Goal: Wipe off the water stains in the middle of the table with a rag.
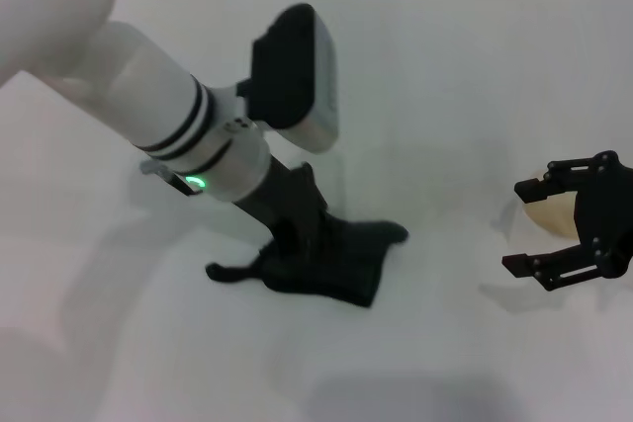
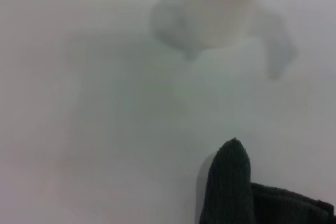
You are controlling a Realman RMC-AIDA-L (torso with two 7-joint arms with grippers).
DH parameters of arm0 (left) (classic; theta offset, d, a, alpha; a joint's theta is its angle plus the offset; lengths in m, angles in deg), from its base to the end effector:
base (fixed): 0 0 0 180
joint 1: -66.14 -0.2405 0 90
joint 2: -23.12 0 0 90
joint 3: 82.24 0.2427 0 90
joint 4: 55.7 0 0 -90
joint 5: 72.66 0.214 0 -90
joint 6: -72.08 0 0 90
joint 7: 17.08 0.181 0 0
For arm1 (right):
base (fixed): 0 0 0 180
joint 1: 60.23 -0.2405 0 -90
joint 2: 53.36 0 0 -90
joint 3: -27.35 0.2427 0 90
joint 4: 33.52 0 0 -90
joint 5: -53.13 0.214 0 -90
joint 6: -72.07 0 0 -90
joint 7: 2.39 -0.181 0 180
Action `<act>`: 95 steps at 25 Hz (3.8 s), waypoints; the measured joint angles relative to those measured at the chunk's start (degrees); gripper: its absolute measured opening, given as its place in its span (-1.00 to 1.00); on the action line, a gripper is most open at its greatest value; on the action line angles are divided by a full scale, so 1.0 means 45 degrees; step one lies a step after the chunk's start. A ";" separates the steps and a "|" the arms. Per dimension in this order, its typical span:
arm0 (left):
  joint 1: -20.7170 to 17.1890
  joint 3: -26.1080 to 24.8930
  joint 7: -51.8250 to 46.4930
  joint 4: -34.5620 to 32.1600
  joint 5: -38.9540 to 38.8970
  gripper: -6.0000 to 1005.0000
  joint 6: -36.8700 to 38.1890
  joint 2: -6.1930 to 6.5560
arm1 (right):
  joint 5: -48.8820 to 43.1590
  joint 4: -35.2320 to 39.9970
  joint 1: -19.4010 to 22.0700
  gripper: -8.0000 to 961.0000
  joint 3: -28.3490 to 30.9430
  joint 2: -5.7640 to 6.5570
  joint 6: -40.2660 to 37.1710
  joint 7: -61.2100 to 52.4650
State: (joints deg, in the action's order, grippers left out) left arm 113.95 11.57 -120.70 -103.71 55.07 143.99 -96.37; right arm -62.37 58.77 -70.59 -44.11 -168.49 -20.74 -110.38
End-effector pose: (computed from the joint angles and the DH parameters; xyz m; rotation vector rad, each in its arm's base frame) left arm -0.1558 0.3522 -0.1322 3.1037 -0.0843 -0.4497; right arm 0.1963 0.2892 0.0277 -2.8655 0.3404 0.0780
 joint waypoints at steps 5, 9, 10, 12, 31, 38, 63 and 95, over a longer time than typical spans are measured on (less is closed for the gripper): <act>-0.0103 -0.0879 -0.0123 0.0004 0.0922 -0.81 -0.0192 0.0009 | 0.0005 -0.0013 -0.0001 0.76 -0.0020 0.0000 0.0000 -0.0058; -0.0103 -0.1630 -0.0272 -0.0081 0.1509 -0.81 -0.0208 0.0028 | 0.0005 0.0013 -0.0002 0.76 -0.0019 0.0000 -0.0012 -0.0078; -0.0102 -0.1720 -0.0274 -0.0092 0.1526 -0.81 -0.0209 0.0030 | 0.0005 0.0015 -0.0002 0.76 -0.0018 0.0000 -0.0023 -0.0078; -0.0101 -0.1795 -0.0234 -0.0164 0.1446 -0.81 -0.0202 0.0022 | 0.0005 0.0017 -0.0003 0.76 -0.0019 -0.0001 -0.0039 -0.0081; -0.0959 -0.0617 0.0054 -0.1336 -0.0590 -0.81 -0.0311 0.0031 | 0.0008 -0.0030 -0.0002 0.76 0.0092 0.0000 -0.0047 -0.0085; -0.2563 -0.1712 0.0282 -0.2596 -0.0524 -0.81 0.0283 0.0086 | 0.0036 -0.0094 -0.0030 0.76 0.0081 0.0001 0.0030 -0.0085; -0.6247 -0.7148 0.2395 -0.3453 -0.1275 -0.81 0.3916 0.0099 | 0.0243 -0.0624 -0.0101 0.76 -0.0333 -0.0019 0.0679 -0.0316; -0.6243 -0.8174 0.3206 -0.4217 -0.2895 0.53 0.6127 0.0332 | 0.0286 -0.0644 -0.0160 0.76 -0.0351 -0.0019 0.0767 -0.0494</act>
State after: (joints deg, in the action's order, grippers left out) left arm 85.85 -25.21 -106.27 -122.69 42.05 171.56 -94.87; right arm -61.08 55.87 -71.31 -45.69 -168.58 -17.29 -112.60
